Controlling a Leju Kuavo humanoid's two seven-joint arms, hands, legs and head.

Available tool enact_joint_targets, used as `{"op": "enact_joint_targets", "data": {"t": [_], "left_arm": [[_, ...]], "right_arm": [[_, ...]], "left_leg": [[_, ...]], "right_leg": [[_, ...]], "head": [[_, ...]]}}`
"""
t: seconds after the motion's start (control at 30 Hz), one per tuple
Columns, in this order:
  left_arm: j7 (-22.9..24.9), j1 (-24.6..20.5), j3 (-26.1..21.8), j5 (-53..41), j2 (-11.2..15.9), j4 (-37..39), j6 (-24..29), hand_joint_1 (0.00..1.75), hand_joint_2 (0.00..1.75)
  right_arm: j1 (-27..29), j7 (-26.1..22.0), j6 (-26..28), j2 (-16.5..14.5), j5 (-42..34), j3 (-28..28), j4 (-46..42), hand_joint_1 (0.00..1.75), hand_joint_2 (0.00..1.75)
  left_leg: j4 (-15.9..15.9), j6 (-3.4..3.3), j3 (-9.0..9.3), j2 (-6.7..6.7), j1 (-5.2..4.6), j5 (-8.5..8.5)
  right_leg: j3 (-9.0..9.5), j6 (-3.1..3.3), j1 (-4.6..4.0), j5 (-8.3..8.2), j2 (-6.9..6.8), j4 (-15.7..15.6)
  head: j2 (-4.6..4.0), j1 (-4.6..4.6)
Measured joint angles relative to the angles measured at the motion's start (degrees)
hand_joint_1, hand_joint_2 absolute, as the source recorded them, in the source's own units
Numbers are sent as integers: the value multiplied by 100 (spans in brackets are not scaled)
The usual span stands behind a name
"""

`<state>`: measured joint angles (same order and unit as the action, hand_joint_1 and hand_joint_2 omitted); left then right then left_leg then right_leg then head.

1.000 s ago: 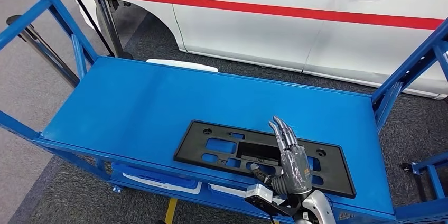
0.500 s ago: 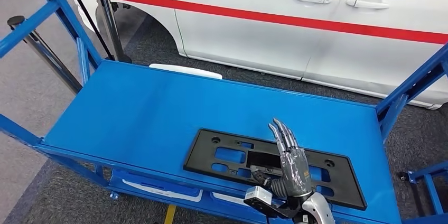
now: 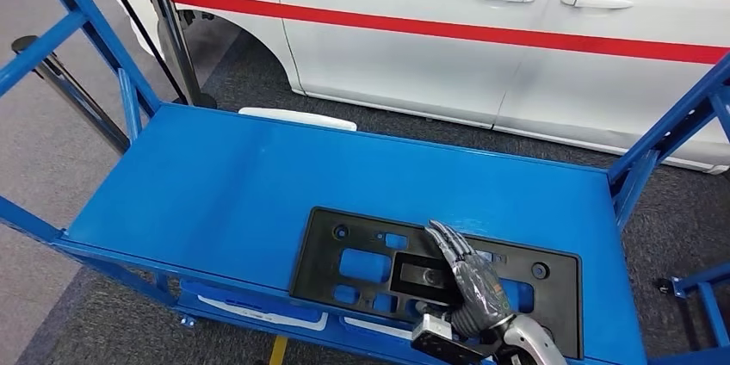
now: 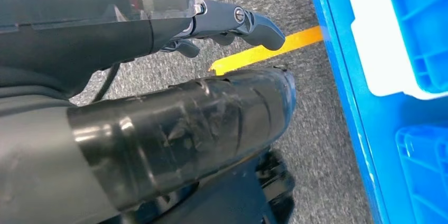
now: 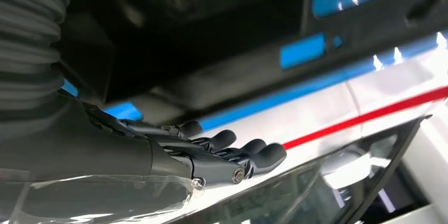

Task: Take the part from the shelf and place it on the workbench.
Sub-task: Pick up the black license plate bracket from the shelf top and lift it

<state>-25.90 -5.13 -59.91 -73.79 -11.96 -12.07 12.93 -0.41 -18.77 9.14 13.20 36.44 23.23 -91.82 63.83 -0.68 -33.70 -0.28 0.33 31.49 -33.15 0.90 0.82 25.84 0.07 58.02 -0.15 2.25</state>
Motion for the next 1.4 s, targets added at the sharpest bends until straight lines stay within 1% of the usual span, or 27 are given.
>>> {"op": "enact_joint_targets", "data": {"t": [0.07,0.1,0.13,0.17,0.23,0.3,0.4,0.47,0.5,0.57,0.6,0.63,0.67,0.73,0.77,0.83,0.87,0.93,1.0,1.07,1.1,1.13,1.17,1.2,1.27,1.33,1.4], "left_arm": [[0,6,0,-1,0,1,-1,0,0],[0,13,0,-1,0,1,-1,0,0],[0,18,0,-1,1,1,-2,0,0],[1,19,0,-2,1,0,-2,0,0],[2,8,1,-6,2,-1,-4,0,0],[3,-8,3,-10,3,-1,-7,0,0],[6,-5,7,-21,5,-1,-8,0,0],[8,-9,11,-31,5,-1,-9,0,0],[9,-14,15,-36,4,0,-9,0,0],[13,-18,21,-47,5,-1,-10,0,0],[17,-17,22,-55,5,-1,-12,0,0],[24,-16,26,-62,5,-1,-14,0,0],[32,-15,31,-69,5,-1,-17,0,0],[49,-16,48,-77,1,1,-23,0,0],[55,-19,59,-79,-1,1,-25,0,0],[64,-24,80,-81,-2,0,-25,0,0],[68,-26,89,-83,-2,0,-25,0,0],[72,-26,101,-87,-2,0,-23,0,0],[77,-27,108,-93,-4,0,-20,0,0],[86,-24,114,-102,-7,1,-19,0,0],[93,-20,118,-108,-7,1,-18,0,0],[101,-17,122,-114,-8,1,-17,0,0],[110,-15,126,-120,-8,1,-15,0,0],[117,-15,129,-124,-9,1,-13,0,0],[124,-21,134,-130,-8,1,-9,0,0],[128,-33,137,-131,-13,1,-8,0,0],[137,-30,139,-135,-20,1,-8,0,0]], "right_arm": [[4,-22,-54,84,-41,0,-7,0,175],[6,-26,-65,113,-53,0,-7,0,175],[7,-27,-98,143,-69,0,-7,0,175],[7,-27,-153,172,-96,0,-9,0,175],[5,-33,-316,256,-180,0,-27,0,175],[5,-54,-472,376,-276,0,-61,0,175],[18,-110,-671,594,-391,0,-130,0,175],[38,-138,-743,731,-435,0,-185,0,175],[50,-148,-758,789,-450,0,-207,0,175],[80,-168,-763,862,-467,0,-243,0,175],[98,-182,-755,878,-470,0,-261,0,175],[113,-202,-734,883,-470,0,-283,0,175],[122,-225,-699,884,-460,0,-308,0,175],[126,-289,-592,883,-403,0,-365,0,175],[128,-316,-517,878,-343,1,-395,0,175],[134,-350,-289,858,-127,2,-455,0,175],[136,-352,-128,840,35,3,-488,0,175],[133,-346,240,787,403,20,-581,0,175],[113,-314,612,728,768,77,-703,0,175],[98,-254,992,665,1169,173,-809,0,175],[101,-207,1206,628,1417,228,-848,0,175],[112,-147,1436,588,1699,279,-881,0,175],[126,-67,1690,548,2033,326,-909,0,175],[138,23,1939,510,2382,366,-934,0,175],[159,172,2307,446,2938,425,-980,0,175],[176,252,2443,407,3174,464,-1007,0,175],[192,372,2556,386,3431,486,-1022,0,175]], "left_leg": [[767,27,-361,0,13,356],[1008,40,-475,0,21,413],[1041,47,-491,1,29,356],[845,46,-397,1,36,197],[60,20,-19,2,38,-182],[-458,-25,219,-1,25,-341],[-551,-122,247,-1,13,-368],[-608,-206,271,11,25,-420],[-627,-234,277,19,33,-440],[-627,-253,262,25,25,-446],[-624,-254,259,27,22,-444],[-620,-253,259,27,21,-441],[-615,-247,263,25,21,-435],[-596,-221,275,19,23,-412],[-577,-198,271,14,13,-395],[-563,-143,254,7,-6,-377],[-568,-110,252,4,-14,-377],[-548,-46,242,4,-12,-341],[-199,8,92,6,-7,-109],[563,44,-266,7,3,266],[894,54,-430,7,5,376],[1067,58,-522,8,6,388],[996,53,-498,8,7,273],[725,38,-377,8,6,82],[-58,-16,-18,8,-6,-288],[-486,-67,169,6,-24,-407],[-541,-110,178,2,-25,-412]], "right_leg": [[-8,21,-8,1,-16,3],[-10,22,-10,3,-19,8],[-9,21,-10,5,-18,14],[-6,15,-9,8,-15,25],[-2,-15,-14,27,-7,57],[-7,-74,-33,45,-2,87],[0,-189,-26,38,1,78],[-70,-248,-6,181,1,258],[-177,-269,3,340,0,503],[-507,-303,8,709,-1,1219],[-640,-315,11,799,-1,1502],[-689,-322,14,777,-2,1601],[-630,-321,18,644,-2,1474],[-280,-302,30,258,-3,738],[-126,-280,21,134,-3,401],[-6,-226,-4,80,1,102],[-15,-195,-20,76,4,96],[-8,-125,3,59,4,68],[6,-49,29,42,-5,32],[3,-5,14,46,-16,32],[2,1,5,50,-18,36],[2,7,-2,55,-19,43],[5,10,-7,61,-17,52],[12,10,-10,68,-13,60],[25,-9,-26,87,-5,77],[15,-57,-44,93,-1,89],[9,-120,-52,81,-1,80]], "head": [[0,-4],[0,-4],[0,-4],[0,-5],[0,-4],[0,-1],[0,1],[0,3],[0,4],[0,5],[0,4],[0,4],[0,5],[0,6],[0,5],[0,4],[0,3],[0,2],[0,-3],[0,-8],[0,-7],[0,-8],[0,-8],[0,-8],[0,-8],[0,-5],[0,-3]]}}
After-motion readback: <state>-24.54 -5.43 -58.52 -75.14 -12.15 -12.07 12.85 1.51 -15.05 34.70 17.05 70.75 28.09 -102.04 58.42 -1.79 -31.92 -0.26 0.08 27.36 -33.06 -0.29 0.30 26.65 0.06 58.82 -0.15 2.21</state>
